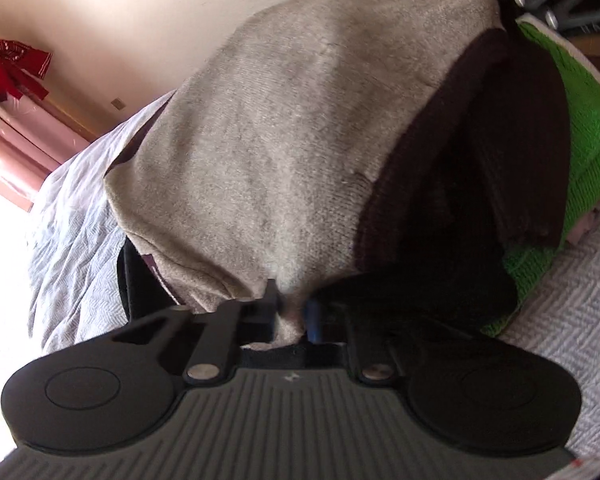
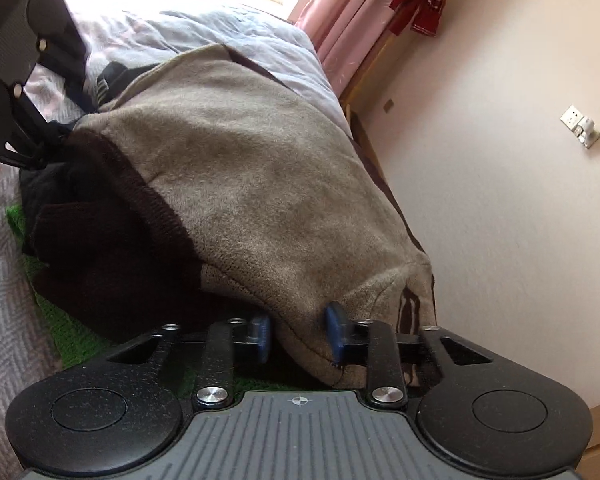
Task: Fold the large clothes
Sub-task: 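Grasp the grey-and-maroon TJC sweater with both grippers and lift it, then carry the sweater with both grippers and drop it on the open bed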
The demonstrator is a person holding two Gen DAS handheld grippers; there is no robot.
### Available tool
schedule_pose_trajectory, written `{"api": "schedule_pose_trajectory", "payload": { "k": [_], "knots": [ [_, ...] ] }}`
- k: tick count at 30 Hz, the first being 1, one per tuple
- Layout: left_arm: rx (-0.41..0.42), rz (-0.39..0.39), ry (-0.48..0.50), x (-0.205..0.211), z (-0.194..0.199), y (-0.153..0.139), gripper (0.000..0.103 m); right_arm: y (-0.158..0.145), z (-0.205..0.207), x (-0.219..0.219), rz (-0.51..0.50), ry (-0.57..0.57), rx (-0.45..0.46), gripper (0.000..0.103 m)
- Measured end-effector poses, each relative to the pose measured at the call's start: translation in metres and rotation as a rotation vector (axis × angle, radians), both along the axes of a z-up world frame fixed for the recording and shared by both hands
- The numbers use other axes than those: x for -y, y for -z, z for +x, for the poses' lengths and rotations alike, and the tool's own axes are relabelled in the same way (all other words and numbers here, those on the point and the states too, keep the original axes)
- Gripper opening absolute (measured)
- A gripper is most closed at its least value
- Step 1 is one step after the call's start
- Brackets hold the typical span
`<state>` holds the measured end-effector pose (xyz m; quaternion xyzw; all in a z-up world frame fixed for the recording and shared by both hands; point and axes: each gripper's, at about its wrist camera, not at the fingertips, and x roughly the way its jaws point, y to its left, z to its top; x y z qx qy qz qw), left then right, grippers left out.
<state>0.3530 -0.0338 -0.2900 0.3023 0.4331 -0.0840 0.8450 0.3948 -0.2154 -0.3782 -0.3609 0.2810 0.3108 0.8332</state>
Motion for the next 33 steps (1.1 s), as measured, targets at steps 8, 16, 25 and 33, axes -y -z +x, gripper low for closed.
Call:
{"api": "schedule_pose_trajectory", "payload": {
  "k": [8,16,25,33],
  "knots": [
    [0.236,-0.246,-0.225,-0.043,-0.014,-0.101,0.008,-0.105,0.004,-0.017,0.231,0.068,0.2,0.002],
    [0.592,-0.446,-0.483,-0.111,-0.081,-0.23,0.007,-0.235,-0.028,-0.078,0.571,-0.11,0.327,0.002],
    [0.923,-0.306,-0.692,-0.167,-0.261,-0.348,0.007,-0.344,-0.141,-0.147,0.894,-0.479,0.287,0.002],
    [1.054,-0.184,-0.842,-0.182,-0.415,-0.414,0.006,-0.387,-0.252,-0.202,1.004,-0.663,0.042,0.002]
  ]
}}
